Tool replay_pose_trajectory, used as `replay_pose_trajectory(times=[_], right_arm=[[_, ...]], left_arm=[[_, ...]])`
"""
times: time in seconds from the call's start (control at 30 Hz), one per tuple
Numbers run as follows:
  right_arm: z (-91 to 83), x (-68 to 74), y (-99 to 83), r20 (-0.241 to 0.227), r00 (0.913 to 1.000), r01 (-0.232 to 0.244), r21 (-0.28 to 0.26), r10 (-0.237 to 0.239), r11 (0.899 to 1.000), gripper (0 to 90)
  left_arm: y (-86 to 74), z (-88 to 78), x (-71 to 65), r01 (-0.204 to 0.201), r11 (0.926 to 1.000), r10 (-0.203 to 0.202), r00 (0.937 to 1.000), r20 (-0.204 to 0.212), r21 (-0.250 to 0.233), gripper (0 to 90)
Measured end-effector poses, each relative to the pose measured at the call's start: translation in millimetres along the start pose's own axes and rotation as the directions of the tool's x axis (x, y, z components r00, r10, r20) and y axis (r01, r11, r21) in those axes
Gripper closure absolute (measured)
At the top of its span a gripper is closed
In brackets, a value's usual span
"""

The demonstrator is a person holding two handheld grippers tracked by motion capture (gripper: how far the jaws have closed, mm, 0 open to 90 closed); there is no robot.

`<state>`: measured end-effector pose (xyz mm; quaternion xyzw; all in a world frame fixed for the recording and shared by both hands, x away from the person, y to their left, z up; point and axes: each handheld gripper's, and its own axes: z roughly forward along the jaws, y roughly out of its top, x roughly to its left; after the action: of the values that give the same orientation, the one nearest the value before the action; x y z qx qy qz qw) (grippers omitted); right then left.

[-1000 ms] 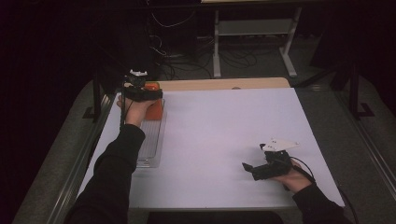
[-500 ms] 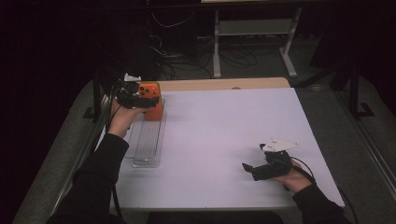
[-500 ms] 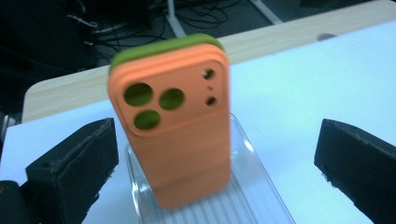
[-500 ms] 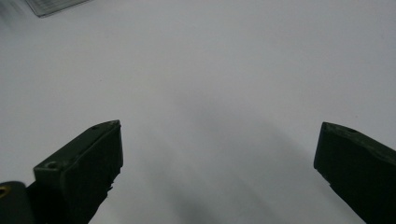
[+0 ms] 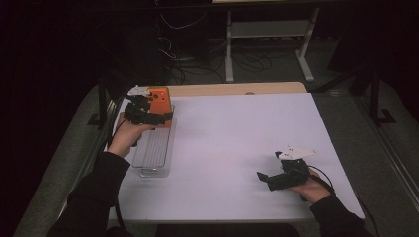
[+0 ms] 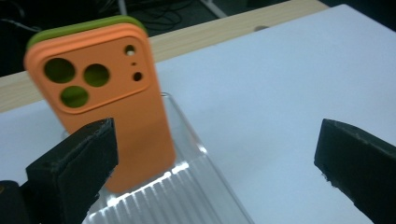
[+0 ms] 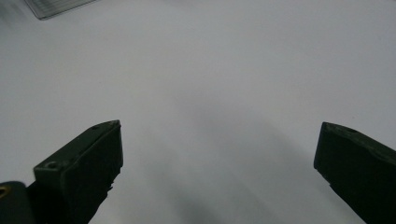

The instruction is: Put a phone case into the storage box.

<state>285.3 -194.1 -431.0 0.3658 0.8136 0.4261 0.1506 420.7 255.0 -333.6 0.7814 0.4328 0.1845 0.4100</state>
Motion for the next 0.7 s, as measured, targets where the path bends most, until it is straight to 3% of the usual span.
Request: replay_pose_trajectory(times=[0.23, 0.4, 0.43, 0.7], right_arm=[[-1.7, -0.9, 0.9, 0.004, 1.0000, 0.004, -0.006, -0.004, 1.000, 0.6], [-2.3, -0.1, 1.0, 0.002, 1.0000, 0.002, -0.002, -0.002, 1.000, 0.6], [-2.5, -0.3, 1.1, 0.003, 1.0000, 0.000, -0.004, 0.000, 1.000, 0.6], [-3.4, -0.5, 1.3, -0.006, 0.9999, 0.009, -0.007, -0.009, 1.000, 0.6]], left_arm=[[-6.8, -9.8, -13.3, -0.039, 0.9991, 0.040, 0.9964, 0.075, -0.015, 0.0], [-13.6, -16.8, -23.4, -0.080, 0.9964, 0.083, 0.9906, 0.109, -0.026, 0.0], [-15.4, -17.5, -26.3, -0.067, 0.9971, 0.071, 0.9907, 0.116, -0.037, 0.0], [-30.1, -22.6, -35.6, -0.106, 0.9941, 0.109, 0.9816, 0.157, -0.023, 0.0]])
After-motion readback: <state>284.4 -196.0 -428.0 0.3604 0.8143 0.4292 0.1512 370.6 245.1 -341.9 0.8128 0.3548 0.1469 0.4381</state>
